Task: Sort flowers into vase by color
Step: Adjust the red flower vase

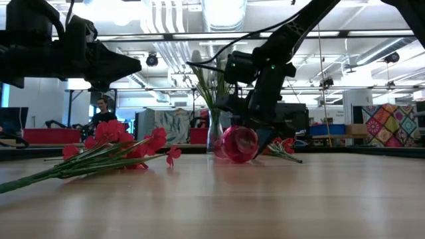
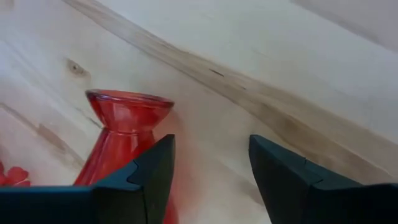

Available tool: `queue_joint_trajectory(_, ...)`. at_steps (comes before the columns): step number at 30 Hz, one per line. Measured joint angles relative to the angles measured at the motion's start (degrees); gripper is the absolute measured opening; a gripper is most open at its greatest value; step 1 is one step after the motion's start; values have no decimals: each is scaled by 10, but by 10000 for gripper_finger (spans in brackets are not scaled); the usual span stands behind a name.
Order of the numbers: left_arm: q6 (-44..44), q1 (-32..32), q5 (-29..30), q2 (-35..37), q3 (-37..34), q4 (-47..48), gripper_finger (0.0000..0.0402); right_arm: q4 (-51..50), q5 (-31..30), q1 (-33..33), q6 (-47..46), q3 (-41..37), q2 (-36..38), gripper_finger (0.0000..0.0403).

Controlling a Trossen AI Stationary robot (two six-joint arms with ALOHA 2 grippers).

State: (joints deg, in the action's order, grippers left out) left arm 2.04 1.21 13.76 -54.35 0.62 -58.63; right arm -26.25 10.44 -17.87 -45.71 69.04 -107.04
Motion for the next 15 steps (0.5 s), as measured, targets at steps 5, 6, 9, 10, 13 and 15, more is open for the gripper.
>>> queue_joint_trajectory(5, 0, 0, 0, 0, 0, 0, 78, 35, 0, 0, 33, -1, 0, 164)
queue_joint_trajectory(6, 0, 0, 0, 0, 0, 0, 78, 39, 0, 0, 41, -1, 0, 155)
queue_joint_trajectory(9, 0, 0, 0, 0, 0, 0, 78, 40, 0, -1, 75, 3, 0, 133)
queue_joint_trajectory(10, 0, 0, 0, 0, 0, 0, 78, 37, 0, -2, 79, 8, 0, 130)
queue_joint_trajectory(13, 0, 0, 0, 0, 0, 0, 78, 36, 1, -4, 100, 32, 0, 135)
queue_joint_trajectory(15, 0, 0, 0, 0, 0, 0, 78, 31, 6, -4, 105, 54, 0, 151)
